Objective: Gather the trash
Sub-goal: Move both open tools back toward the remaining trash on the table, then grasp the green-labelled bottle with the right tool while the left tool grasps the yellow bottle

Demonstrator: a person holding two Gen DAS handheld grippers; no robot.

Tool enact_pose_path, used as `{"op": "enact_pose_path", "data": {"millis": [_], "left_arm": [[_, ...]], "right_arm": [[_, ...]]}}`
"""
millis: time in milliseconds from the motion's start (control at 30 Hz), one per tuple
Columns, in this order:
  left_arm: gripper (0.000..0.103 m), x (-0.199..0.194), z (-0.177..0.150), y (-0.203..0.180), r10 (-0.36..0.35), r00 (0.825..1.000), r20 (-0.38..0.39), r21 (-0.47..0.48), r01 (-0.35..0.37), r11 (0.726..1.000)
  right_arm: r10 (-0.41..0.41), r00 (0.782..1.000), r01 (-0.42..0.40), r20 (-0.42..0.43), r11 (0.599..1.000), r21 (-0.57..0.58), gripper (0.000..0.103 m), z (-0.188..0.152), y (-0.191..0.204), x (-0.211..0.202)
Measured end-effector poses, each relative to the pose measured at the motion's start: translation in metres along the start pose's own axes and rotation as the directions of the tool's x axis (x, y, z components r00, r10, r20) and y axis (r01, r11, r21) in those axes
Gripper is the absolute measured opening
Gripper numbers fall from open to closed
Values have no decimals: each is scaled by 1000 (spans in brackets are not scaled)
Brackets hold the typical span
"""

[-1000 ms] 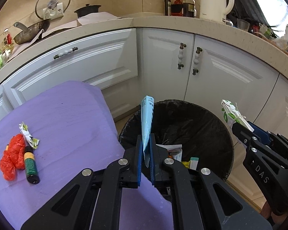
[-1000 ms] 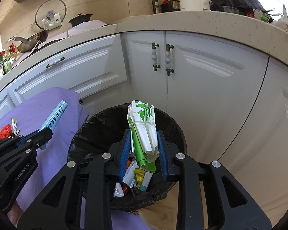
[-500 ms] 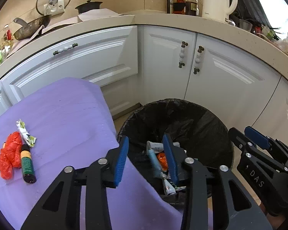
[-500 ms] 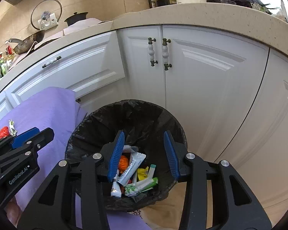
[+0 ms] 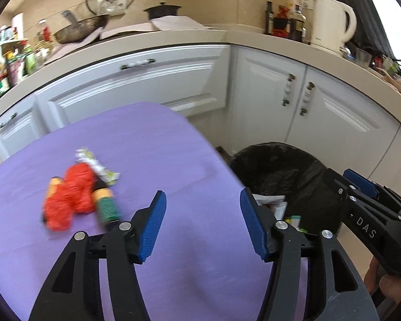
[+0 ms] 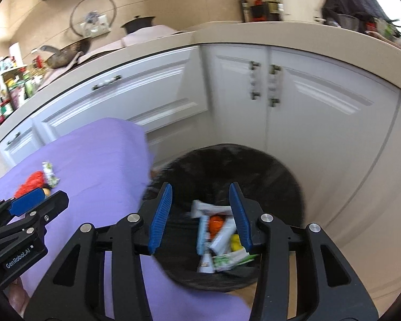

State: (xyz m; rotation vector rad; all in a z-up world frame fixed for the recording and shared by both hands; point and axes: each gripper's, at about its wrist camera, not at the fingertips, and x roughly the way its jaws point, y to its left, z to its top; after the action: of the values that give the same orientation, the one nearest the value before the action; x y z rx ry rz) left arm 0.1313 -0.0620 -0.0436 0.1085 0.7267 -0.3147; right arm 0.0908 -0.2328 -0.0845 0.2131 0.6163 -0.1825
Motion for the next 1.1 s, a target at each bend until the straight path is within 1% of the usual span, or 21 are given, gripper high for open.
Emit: {"op": "enact_pose_path", "data": {"millis": [267,400,500,800,967,1100], "left_arm": [[59,-24,-17,63,111,994,7,-66,-110,992],[60,-34,-28,100,172,985,-8,-117,-171,978],[60,-40,-34,120,204,979,-15,-149,-204,968],[61,-54,-53,183,292,956,-38,-233,-293,927],[62,-57,-60,207,317,947,-53,-269,-319,909],[62,-56,-62,221,323,944,-63,-292,-327,899]], "right_arm": [[107,994,-109,-28,990,-88,44,-1,71,4],[151,987,-156,-45,980,-127,44,-2,105,7],[181,981,-189,-66,969,-157,44,-5,131,11],[222,968,-245,-119,941,-234,43,-10,189,26],[219,964,-253,-150,931,-265,43,-12,209,34],[216,959,-262,-184,925,-276,43,-15,220,43]]}}
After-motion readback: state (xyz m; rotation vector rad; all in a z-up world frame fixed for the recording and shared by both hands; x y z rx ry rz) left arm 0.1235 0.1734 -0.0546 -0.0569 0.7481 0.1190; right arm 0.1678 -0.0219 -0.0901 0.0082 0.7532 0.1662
